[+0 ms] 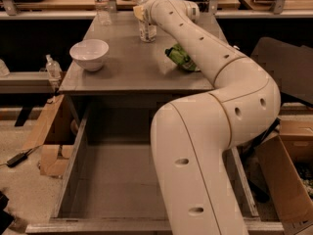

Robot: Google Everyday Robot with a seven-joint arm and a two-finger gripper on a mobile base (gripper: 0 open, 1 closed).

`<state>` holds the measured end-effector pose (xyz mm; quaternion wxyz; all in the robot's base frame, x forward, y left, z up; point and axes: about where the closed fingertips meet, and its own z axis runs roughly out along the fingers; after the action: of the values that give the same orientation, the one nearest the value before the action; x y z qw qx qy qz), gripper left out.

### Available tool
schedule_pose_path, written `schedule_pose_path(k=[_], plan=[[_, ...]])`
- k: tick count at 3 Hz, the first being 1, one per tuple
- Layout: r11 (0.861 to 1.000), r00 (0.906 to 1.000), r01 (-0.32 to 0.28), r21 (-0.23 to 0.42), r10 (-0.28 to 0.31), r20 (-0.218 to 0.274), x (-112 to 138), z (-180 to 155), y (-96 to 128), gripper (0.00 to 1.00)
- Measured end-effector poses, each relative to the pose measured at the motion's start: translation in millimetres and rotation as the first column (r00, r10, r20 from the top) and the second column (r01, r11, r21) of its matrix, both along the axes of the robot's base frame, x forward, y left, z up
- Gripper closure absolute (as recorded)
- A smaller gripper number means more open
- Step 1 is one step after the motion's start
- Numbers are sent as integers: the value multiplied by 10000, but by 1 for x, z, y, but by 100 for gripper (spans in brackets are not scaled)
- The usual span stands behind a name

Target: Pick blue plastic bottle from top drawer and place on counter

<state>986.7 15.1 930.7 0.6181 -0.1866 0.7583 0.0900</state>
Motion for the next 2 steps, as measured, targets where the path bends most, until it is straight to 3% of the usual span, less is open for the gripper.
schedule_pose_path(k=[2], plan=[[10000, 10000, 0, 0, 0, 0, 0, 1, 0, 17]])
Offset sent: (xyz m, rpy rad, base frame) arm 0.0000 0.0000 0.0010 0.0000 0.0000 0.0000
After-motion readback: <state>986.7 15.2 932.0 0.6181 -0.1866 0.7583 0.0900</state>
